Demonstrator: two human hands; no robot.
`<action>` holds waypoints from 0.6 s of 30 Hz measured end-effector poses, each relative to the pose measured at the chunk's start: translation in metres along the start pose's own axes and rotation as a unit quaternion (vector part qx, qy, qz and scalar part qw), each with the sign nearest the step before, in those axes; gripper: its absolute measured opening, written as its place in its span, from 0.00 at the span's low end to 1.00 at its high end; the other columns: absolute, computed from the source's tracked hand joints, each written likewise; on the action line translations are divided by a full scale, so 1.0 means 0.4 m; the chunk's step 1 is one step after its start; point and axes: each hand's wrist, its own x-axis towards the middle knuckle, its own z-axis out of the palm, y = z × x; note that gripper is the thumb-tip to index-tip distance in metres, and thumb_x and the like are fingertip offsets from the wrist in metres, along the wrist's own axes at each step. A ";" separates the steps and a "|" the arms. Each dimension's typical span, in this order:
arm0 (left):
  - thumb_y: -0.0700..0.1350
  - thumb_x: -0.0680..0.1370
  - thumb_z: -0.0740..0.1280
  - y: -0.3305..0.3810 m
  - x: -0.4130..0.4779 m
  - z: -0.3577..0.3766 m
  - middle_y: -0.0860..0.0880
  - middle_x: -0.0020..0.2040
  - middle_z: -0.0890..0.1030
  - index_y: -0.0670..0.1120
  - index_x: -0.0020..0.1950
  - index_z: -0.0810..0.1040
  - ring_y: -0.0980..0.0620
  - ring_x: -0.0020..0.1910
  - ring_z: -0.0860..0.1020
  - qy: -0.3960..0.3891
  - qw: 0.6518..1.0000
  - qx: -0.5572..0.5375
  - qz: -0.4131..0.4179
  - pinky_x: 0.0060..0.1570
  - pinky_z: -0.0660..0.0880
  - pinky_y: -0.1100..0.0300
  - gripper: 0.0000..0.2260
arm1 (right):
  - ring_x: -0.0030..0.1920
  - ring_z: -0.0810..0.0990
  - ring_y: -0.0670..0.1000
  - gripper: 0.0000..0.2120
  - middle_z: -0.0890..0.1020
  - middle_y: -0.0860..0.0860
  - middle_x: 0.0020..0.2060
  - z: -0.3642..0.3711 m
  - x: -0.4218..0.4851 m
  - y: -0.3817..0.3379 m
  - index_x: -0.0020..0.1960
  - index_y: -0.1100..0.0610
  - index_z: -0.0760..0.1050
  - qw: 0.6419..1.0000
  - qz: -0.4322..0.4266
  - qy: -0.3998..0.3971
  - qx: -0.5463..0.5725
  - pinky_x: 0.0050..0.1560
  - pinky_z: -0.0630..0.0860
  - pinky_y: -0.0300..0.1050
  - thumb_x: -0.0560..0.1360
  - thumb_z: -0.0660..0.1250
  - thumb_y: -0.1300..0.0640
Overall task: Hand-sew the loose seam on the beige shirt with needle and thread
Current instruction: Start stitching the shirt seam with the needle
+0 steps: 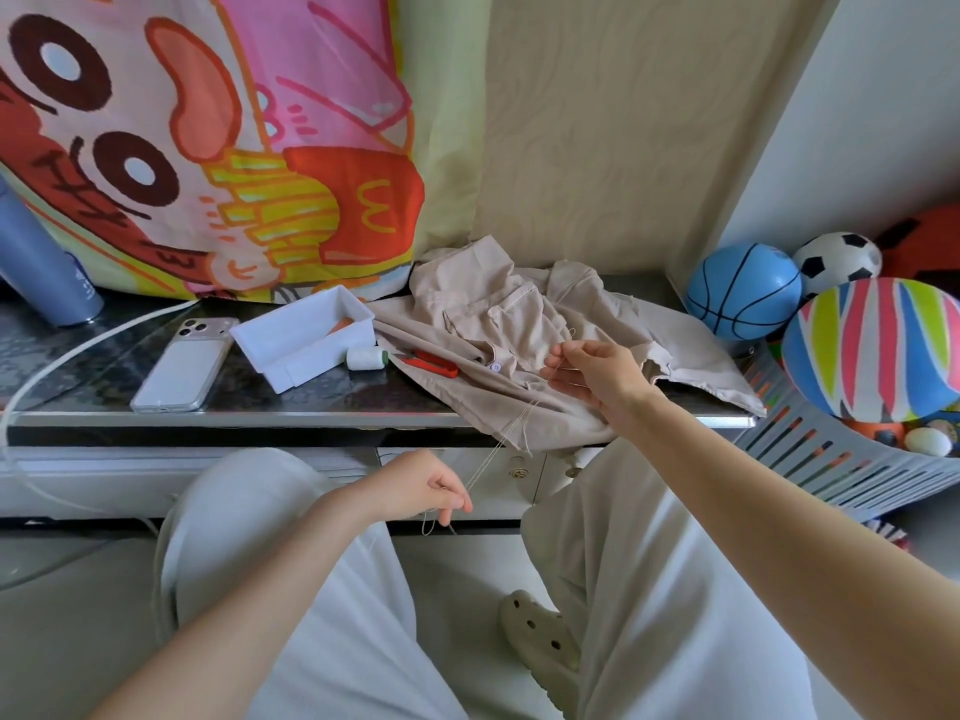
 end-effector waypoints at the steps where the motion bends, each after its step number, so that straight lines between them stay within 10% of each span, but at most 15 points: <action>1: 0.40 0.77 0.65 -0.002 -0.002 0.000 0.57 0.29 0.80 0.53 0.44 0.83 0.57 0.37 0.75 -0.010 1.000 0.006 -0.003 0.44 0.71 0.61 0.10 | 0.33 0.81 0.46 0.13 0.79 0.54 0.36 0.003 0.000 -0.001 0.40 0.60 0.74 1.000 -0.004 -0.003 -0.002 0.41 0.80 0.37 0.82 0.57 0.62; 9: 0.48 0.80 0.64 0.029 -0.017 -0.019 0.56 0.48 0.83 0.50 0.60 0.78 0.66 0.49 0.77 -0.122 0.986 -0.113 0.009 0.50 0.69 0.72 0.10 | 0.38 0.82 0.48 0.12 0.81 0.53 0.38 0.034 -0.010 -0.006 0.43 0.60 0.75 0.998 -0.016 -0.057 -0.019 0.43 0.81 0.38 0.82 0.57 0.61; 15: 0.44 0.81 0.60 0.125 -0.004 -0.017 0.45 0.54 0.81 0.45 0.37 0.79 0.53 0.44 0.79 0.050 0.940 -0.325 0.093 0.56 0.75 0.61 0.15 | 0.39 0.82 0.48 0.12 0.82 0.53 0.39 0.059 -0.040 -0.009 0.44 0.60 0.76 0.995 -0.010 -0.100 -0.019 0.44 0.81 0.38 0.82 0.57 0.60; 18: 0.42 0.83 0.57 0.136 -0.001 -0.023 0.52 0.35 0.78 0.36 0.42 0.78 0.55 0.34 0.75 0.108 0.939 -0.314 0.088 0.47 0.75 0.64 0.16 | 0.40 0.83 0.49 0.11 0.82 0.54 0.40 0.058 -0.046 -0.019 0.46 0.60 0.75 0.990 0.027 -0.128 0.046 0.45 0.81 0.40 0.82 0.56 0.60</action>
